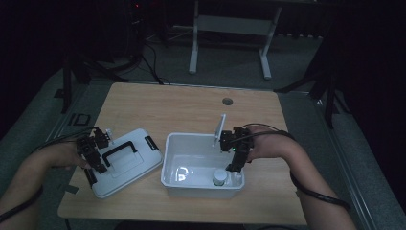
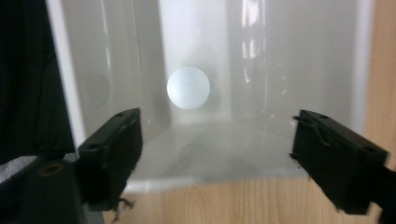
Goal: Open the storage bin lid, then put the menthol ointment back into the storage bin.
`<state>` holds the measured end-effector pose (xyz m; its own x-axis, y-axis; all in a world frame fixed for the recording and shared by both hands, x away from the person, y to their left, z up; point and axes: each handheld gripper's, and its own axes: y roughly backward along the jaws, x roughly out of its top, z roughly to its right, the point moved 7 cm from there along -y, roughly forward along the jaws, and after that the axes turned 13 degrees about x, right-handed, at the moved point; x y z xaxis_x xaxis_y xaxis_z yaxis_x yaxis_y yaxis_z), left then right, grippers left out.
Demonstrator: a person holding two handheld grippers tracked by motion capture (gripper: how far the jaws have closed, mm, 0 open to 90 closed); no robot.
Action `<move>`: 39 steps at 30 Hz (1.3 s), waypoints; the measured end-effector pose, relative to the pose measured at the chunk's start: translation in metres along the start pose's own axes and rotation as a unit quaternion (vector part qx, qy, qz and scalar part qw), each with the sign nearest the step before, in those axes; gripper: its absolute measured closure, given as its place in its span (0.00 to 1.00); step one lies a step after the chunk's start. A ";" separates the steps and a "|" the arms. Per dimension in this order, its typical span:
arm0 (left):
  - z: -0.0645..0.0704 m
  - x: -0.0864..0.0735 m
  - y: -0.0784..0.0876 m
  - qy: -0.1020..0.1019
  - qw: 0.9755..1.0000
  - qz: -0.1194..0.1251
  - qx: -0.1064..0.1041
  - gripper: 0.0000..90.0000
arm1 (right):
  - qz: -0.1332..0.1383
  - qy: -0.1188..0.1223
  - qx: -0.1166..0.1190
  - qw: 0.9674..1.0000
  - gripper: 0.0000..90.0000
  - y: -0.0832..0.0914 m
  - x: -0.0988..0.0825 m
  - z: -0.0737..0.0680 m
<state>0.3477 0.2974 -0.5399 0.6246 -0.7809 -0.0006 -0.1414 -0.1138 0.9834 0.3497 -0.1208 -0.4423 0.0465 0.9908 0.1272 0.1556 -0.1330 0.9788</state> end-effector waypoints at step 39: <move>0.004 0.023 -0.023 -0.006 0.999 -0.040 0.000 0.92 | -0.050 -0.155 0.040 0.986 0.16 -0.074 -0.152 0.026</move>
<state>0.3625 0.2794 -0.5631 0.6249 -0.7766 -0.0805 -0.0926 -0.1761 0.9800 0.3567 -0.2619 -0.5379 0.3251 0.9449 -0.0371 0.2510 -0.0485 0.9668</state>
